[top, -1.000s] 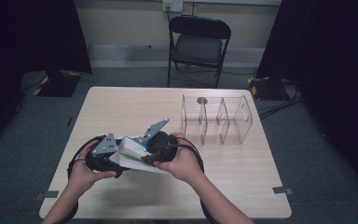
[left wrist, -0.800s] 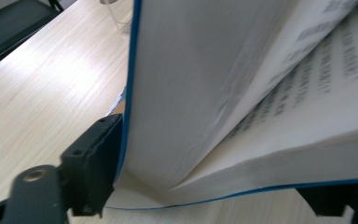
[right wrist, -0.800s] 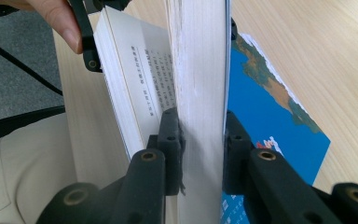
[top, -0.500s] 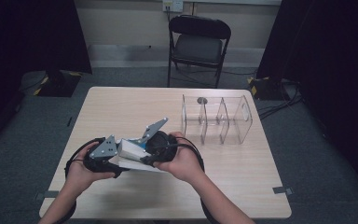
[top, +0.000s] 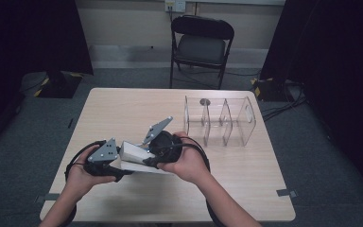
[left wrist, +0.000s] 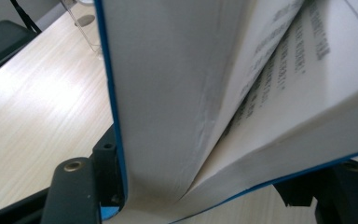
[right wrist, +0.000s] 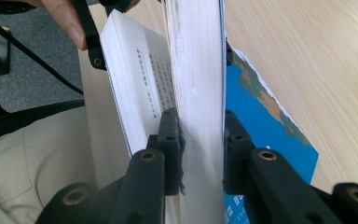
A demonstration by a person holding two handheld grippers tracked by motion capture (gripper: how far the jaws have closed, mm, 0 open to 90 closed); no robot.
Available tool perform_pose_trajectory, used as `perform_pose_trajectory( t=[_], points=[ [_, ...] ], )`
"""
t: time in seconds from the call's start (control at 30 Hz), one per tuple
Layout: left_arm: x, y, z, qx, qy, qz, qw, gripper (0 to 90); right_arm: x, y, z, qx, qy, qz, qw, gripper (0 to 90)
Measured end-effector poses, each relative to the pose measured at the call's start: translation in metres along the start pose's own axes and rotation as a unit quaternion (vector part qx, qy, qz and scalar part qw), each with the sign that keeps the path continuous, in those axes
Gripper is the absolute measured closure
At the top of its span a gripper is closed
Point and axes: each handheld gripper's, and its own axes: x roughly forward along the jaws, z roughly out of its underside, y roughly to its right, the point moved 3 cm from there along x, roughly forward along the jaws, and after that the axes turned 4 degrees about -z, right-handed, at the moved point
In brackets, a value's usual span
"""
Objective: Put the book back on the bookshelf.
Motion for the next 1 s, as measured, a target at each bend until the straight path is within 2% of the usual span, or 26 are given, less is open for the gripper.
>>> perform_pose_trajectory(
  t=[0.03, 0.1, 0.2, 0.37, 0.4, 0.5, 0.57, 0.7, 1.0],
  points=[
    [0.001, 0.001, 0.000, -0.006, 0.002, 0.001, 1.0000, 33.6, 0.000, 0.000, 0.000, 0.002, -0.001, 0.000, 1.0000, 74.4],
    [0.001, 0.000, 0.000, 0.001, 0.003, -0.001, 1.0000, 33.6, 0.000, 0.000, 0.001, 0.001, 0.000, -0.002, 1.0000, 74.3],
    [0.002, 0.001, -0.001, -0.002, 0.001, 0.000, 1.0000, 33.6, 0.000, 0.001, 0.001, 0.001, 0.000, -0.001, 1.0000, 74.3],
    [0.008, 0.004, -0.003, 0.016, -0.011, -0.001, 0.9998, 35.6, 0.000, 0.002, 0.001, -0.001, -0.002, -0.002, 1.0000, 74.3],
    [0.009, 0.004, -0.003, 0.012, -0.014, 0.002, 0.9998, 36.8, 0.001, 0.001, 0.001, 0.002, -0.002, 0.000, 1.0000, 74.1],
    [0.010, 0.003, -0.002, 0.001, 0.001, 0.005, 1.0000, 40.8, 0.000, 0.002, 0.002, 0.003, 0.003, 0.000, 1.0000, 73.2],
    [0.011, 0.004, -0.002, 0.001, 0.000, 0.008, 1.0000, 43.0, 0.000, 0.003, 0.002, 0.004, 0.009, -0.002, 1.0000, 72.6],
    [0.012, 0.005, -0.003, 0.006, 0.000, 0.007, 1.0000, 45.0, 0.000, 0.003, 0.003, 0.003, 0.007, 0.001, 1.0000, 71.1],
    [0.012, 0.006, -0.003, 0.016, 0.003, 0.001, 0.9999, 47.2, 0.000, 0.003, 0.006, -0.004, 0.023, 0.003, 0.9997, 68.8]
  ],
)
